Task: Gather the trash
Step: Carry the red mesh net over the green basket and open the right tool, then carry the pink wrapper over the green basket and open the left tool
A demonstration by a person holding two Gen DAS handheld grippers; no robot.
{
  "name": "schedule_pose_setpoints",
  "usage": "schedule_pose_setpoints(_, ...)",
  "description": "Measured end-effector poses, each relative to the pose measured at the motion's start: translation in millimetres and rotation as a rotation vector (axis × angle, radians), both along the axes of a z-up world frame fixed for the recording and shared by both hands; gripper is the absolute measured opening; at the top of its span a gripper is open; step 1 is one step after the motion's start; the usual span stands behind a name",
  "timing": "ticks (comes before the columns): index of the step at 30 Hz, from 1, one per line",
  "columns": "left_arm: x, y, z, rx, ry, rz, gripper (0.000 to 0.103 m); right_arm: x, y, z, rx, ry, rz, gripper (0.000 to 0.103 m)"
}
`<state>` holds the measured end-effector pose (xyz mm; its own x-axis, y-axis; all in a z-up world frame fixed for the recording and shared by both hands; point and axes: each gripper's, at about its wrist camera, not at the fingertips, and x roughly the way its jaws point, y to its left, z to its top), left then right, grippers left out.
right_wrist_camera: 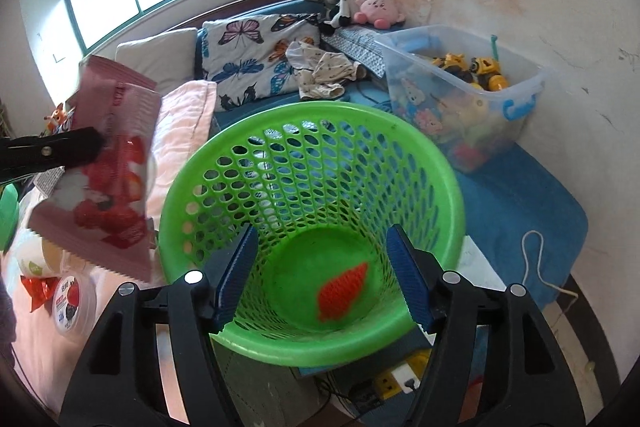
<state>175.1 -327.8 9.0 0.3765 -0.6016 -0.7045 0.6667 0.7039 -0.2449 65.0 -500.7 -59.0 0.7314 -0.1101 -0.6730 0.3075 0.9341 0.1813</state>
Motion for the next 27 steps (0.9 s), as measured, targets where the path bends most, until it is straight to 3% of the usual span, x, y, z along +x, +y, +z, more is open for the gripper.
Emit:
schedule_pose_setpoints(13, 9, -17, -22, 0.028, 0.048, -0.009, 0.01, -11, -2, 0, 0.024, -0.011, -0.018, 0.068)
schedule_pose_setpoints(27, 2, 27, -22, 0.042, 0.122, 0.093, 0.008, -10, 11, 4, 0.015, -0.023, 0.015, 0.068)
